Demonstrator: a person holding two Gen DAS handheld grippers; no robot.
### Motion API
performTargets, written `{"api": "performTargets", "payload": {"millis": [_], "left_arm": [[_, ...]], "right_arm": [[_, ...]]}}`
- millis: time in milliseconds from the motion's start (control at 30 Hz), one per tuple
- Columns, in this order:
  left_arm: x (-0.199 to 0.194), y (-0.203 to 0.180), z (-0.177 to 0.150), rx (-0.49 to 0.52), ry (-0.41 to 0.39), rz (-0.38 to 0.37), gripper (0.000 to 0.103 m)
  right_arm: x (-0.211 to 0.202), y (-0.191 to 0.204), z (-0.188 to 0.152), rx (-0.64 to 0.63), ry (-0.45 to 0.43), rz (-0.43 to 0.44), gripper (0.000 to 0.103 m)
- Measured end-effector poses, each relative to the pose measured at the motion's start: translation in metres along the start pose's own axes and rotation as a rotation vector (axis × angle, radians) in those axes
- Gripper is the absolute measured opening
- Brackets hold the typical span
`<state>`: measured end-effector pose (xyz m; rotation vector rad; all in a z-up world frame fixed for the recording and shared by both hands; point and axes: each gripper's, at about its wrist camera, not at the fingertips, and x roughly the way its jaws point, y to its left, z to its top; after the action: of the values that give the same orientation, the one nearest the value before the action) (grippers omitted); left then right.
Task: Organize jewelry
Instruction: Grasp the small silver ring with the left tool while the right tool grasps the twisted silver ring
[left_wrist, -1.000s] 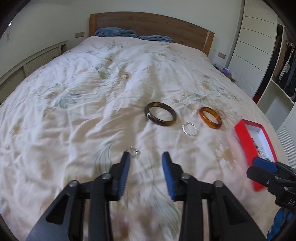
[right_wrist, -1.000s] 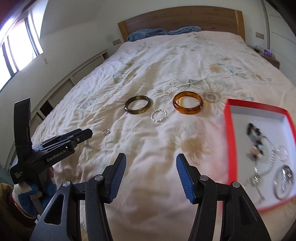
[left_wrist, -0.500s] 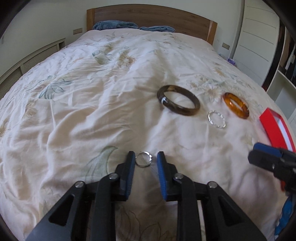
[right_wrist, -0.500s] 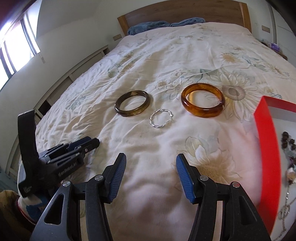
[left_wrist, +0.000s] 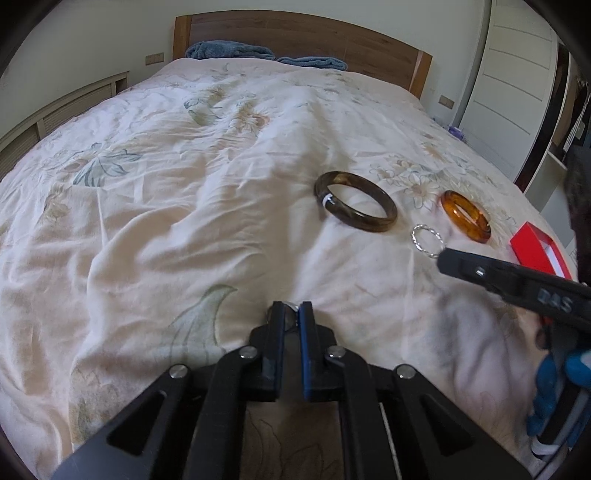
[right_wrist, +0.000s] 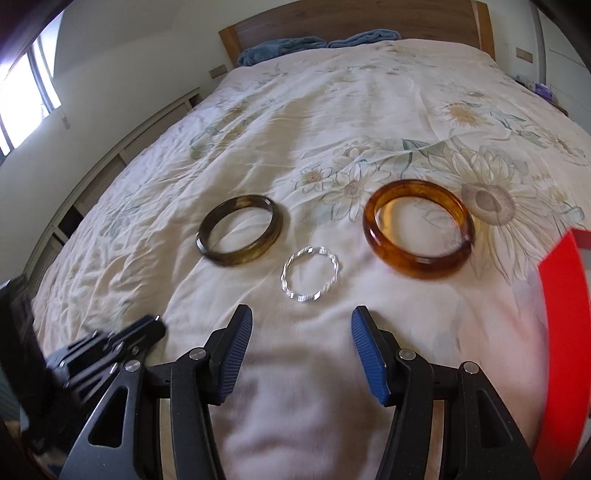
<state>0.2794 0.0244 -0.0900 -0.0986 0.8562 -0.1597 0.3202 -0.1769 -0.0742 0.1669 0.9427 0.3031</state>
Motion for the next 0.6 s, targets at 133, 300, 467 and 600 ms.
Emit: {"api": "performTargets", "payload": {"millis": [133, 300, 467, 600], "left_arm": [[-0.001, 0.003, 0.000, -0.014, -0.005, -0.019, 0.007], [-0.002, 0.005, -0.001, -0.022, -0.012, -0.034, 0.007], [-0.003, 0.006, -0.001, -0.029, -0.019, -0.042, 0.007], [-0.005, 0.007, -0.002, -0.032, -0.021, -0.045, 0.007]], "right_arm": [[0.010, 0.000, 0.009, 0.013, 0.006, -0.015, 0.057], [0.017, -0.004, 0.013, 0.054, 0.002, -0.008, 0.057], [0.024, -0.006, 0.014, 0.073, 0.008, -0.002, 0.057], [0.030, -0.002, 0.015, 0.064, 0.009, -0.018, 0.050]]}}
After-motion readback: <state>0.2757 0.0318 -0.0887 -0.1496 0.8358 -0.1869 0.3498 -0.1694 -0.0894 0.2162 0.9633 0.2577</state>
